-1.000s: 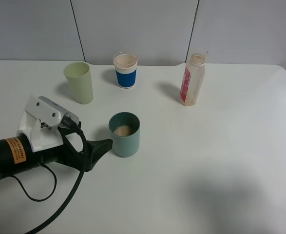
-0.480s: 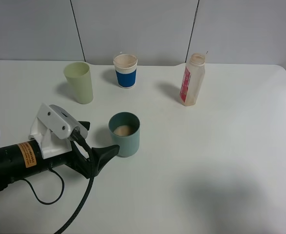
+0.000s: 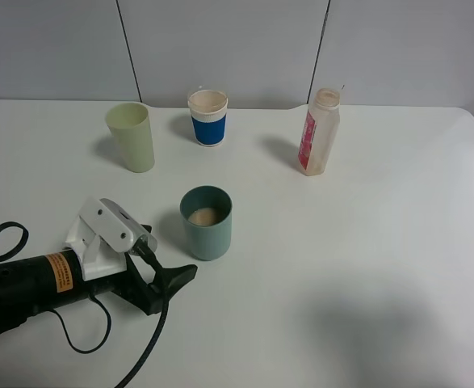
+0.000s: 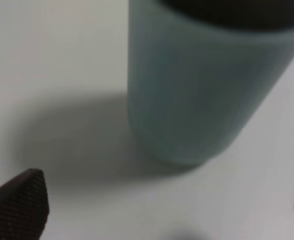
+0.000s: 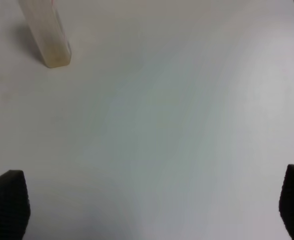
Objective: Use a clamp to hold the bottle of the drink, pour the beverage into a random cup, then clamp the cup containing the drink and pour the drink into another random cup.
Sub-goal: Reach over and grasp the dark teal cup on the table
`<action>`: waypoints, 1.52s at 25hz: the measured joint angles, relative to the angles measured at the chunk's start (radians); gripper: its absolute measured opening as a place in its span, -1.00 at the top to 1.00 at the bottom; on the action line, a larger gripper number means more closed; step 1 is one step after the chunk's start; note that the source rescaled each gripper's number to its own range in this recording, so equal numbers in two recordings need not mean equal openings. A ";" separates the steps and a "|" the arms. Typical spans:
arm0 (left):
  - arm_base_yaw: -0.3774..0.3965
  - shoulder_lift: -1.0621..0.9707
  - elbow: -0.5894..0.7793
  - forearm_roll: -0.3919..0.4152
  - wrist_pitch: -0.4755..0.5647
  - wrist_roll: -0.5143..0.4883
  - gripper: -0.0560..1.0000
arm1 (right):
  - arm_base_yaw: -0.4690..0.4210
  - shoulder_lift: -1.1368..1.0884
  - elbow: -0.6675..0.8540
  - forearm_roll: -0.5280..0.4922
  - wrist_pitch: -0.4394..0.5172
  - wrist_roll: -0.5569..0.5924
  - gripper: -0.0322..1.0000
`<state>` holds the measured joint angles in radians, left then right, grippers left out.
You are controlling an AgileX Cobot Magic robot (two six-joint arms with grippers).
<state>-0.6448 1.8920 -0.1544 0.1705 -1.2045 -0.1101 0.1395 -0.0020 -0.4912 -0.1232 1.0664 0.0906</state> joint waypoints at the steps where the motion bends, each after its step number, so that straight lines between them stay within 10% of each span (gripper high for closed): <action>1: 0.000 0.016 0.000 0.000 0.000 0.000 -1.00 | 0.000 0.000 0.000 0.000 0.000 0.000 -1.00; 38: 0.000 0.143 -0.154 0.049 -0.001 0.000 -1.00 | 0.000 0.000 0.000 0.000 0.000 0.000 -1.00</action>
<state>-0.6448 2.0345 -0.3083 0.2197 -1.2058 -0.1102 0.1395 -0.0020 -0.4912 -0.1232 1.0664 0.0906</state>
